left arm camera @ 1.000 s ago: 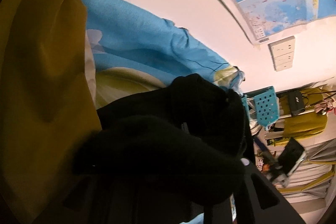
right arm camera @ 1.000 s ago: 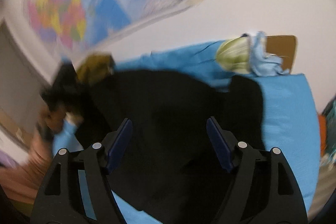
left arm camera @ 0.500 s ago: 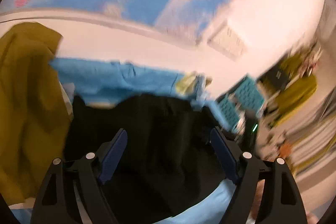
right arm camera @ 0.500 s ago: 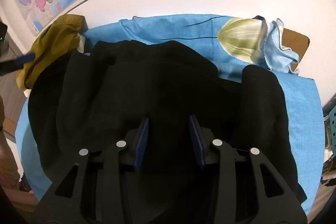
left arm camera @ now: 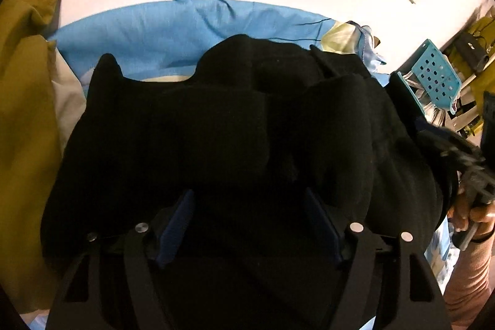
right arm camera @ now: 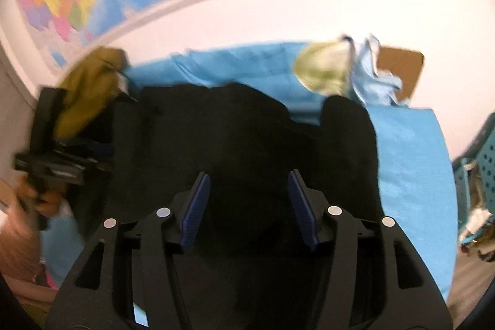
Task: Fold large clothes
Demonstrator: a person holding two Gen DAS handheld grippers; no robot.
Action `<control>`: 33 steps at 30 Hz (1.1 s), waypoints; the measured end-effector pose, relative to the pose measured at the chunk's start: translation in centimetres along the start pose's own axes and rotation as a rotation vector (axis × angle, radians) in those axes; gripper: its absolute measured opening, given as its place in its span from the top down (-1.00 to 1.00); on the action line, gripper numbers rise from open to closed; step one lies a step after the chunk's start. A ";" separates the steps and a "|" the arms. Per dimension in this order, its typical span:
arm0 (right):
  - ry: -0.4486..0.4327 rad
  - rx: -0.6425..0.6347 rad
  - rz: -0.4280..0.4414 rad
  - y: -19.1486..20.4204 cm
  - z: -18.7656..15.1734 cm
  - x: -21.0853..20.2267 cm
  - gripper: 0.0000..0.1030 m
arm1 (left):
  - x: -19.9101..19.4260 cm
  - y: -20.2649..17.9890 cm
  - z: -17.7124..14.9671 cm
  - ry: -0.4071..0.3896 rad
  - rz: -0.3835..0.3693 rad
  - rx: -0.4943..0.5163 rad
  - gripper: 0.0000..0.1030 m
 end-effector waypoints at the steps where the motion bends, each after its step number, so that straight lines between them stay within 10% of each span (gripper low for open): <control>1: 0.031 0.027 -0.006 -0.7 -0.3 1.1 -0.01 | -0.3 0.0 0.0 -0.009 -0.004 -0.006 -0.39; 5: 0.031 0.093 0.028 -1.9 -0.4 1.1 0.02 | -3.5 -1.0 -0.7 -0.111 -0.025 0.003 -0.38; 12: -0.124 0.189 0.165 -3.1 -1.1 -8.3 -0.48 | -11.5 -0.1 -5.6 -0.308 0.069 0.013 -0.54; 23: -0.077 0.475 0.256 -9.1 -10.5 -10.3 -0.80 | -7.6 1.2 -12.7 -0.248 0.027 -0.097 -0.64; 33: -0.099 0.446 0.274 -7.2 -10.1 -7.3 -0.88 | -4.3 -0.3 -11.4 -0.246 -0.017 -0.094 -0.74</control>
Point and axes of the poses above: each gripper's, at about its wrist camera, not at the fingertips, and x roughly the way its jaws point, y to its left, z to its top, the point moved 10 cm from there along x, roughly the way its jaws point, and after that the axes turned 15 degrees about x, right-handed, at the moved point
